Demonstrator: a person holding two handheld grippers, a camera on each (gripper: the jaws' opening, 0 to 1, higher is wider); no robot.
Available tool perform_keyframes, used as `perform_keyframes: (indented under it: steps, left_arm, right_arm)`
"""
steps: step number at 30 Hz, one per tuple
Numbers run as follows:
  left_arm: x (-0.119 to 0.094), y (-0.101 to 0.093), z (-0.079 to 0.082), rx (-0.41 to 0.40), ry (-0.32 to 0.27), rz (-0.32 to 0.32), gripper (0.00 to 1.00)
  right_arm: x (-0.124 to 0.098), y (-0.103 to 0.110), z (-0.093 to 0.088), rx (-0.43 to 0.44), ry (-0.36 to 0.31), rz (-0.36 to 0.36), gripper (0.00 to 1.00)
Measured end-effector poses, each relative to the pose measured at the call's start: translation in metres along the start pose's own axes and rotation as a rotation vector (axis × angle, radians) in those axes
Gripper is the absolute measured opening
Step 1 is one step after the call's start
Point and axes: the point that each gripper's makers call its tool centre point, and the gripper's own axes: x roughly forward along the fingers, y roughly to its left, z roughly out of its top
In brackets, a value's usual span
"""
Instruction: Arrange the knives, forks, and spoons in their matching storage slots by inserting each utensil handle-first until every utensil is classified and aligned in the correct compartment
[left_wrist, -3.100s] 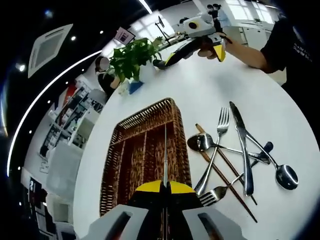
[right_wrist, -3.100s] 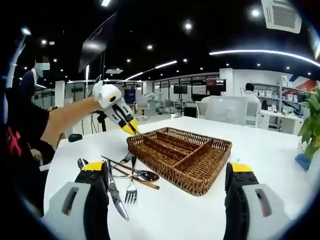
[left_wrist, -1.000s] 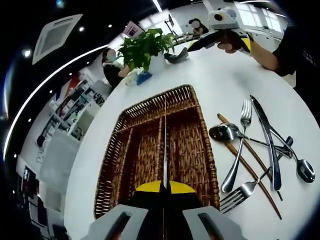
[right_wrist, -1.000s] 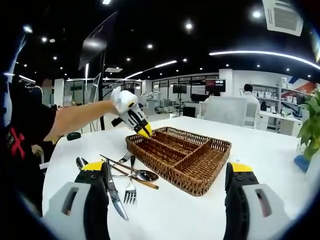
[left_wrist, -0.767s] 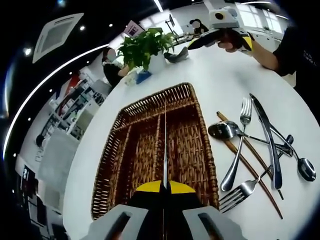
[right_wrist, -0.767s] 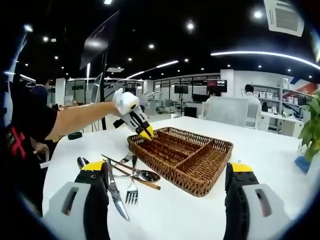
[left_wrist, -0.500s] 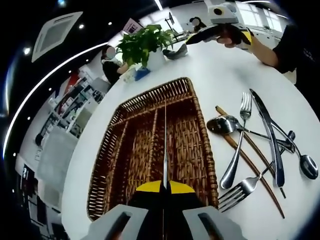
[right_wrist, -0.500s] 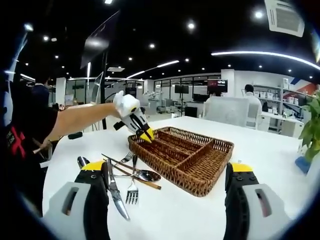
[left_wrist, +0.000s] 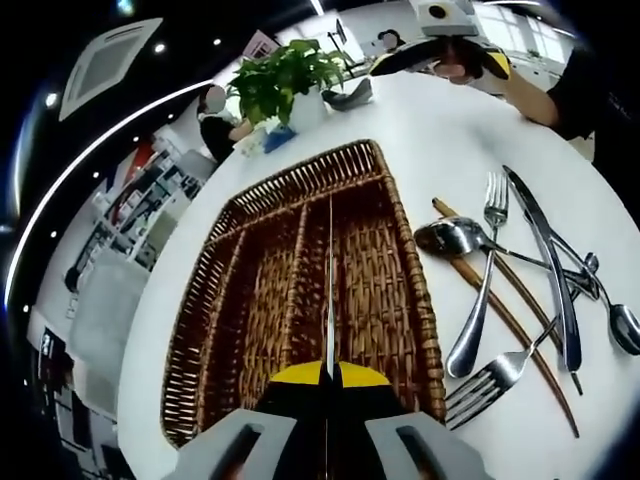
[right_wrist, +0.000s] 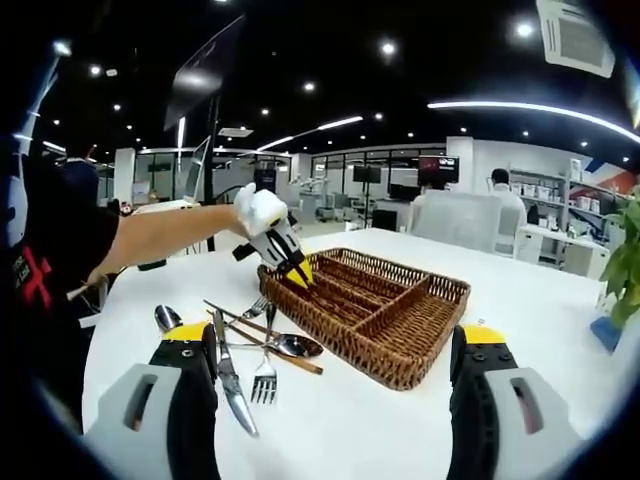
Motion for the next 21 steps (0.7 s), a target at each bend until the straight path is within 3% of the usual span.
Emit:
perform_keyframes:
  steps: [21]
  left_arm:
    - [0.012, -0.001, -0.003, -0.029, -0.012, -0.035, 0.02]
  right_arm:
    - [0.003, -0.001, -0.005, -0.003, 0.015, 0.000, 0.99]
